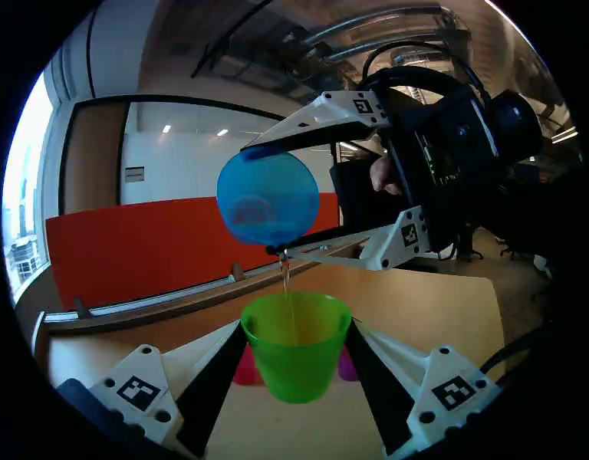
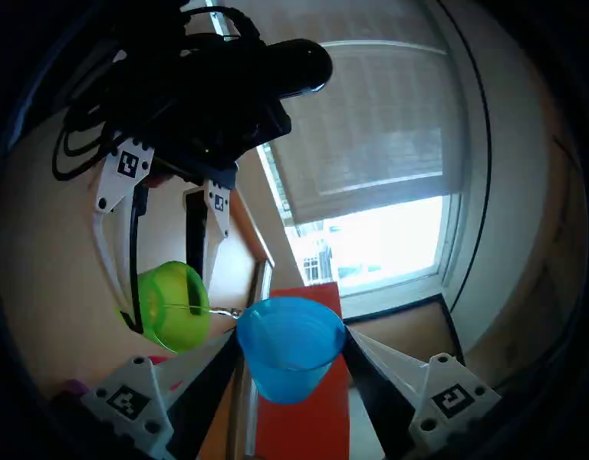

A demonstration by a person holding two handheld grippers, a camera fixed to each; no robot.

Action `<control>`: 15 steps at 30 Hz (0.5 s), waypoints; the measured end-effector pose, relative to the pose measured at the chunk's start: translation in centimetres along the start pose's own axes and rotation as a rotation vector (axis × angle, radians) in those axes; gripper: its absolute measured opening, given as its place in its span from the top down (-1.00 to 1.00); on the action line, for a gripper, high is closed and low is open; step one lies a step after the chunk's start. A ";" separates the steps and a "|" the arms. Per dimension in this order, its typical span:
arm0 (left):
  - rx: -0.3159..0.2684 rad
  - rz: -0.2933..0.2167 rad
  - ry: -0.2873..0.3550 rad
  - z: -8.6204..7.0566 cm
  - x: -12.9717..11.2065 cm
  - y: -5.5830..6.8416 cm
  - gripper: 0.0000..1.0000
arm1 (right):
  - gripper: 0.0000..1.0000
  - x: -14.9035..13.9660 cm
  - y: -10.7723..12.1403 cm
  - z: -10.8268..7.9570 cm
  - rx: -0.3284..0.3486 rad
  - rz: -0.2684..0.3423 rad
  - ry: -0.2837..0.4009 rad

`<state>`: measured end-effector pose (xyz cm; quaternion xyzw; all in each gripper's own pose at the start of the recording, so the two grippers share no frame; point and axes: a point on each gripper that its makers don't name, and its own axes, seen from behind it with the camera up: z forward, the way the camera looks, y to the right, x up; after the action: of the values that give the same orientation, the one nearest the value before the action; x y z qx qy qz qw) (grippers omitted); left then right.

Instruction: Pour water

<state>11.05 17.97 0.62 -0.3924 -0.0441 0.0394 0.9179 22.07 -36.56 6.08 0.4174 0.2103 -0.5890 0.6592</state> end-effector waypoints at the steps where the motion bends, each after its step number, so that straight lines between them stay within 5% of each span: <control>1: 0.001 0.000 0.000 0.0 0.0 0.0 -0.74 | -0.85 0.0 0.0 0.0 0.001 -0.003 0.000; 15: 0.003 -0.002 -0.001 0.1 -0.1 -0.1 -0.74 | -0.86 -0.1 -0.1 0.0 0.003 -0.025 -0.004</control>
<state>10.95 17.93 0.79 -0.3911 -0.0447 0.0388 0.9185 21.89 -36.51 6.17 0.4143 0.2136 -0.5984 0.6516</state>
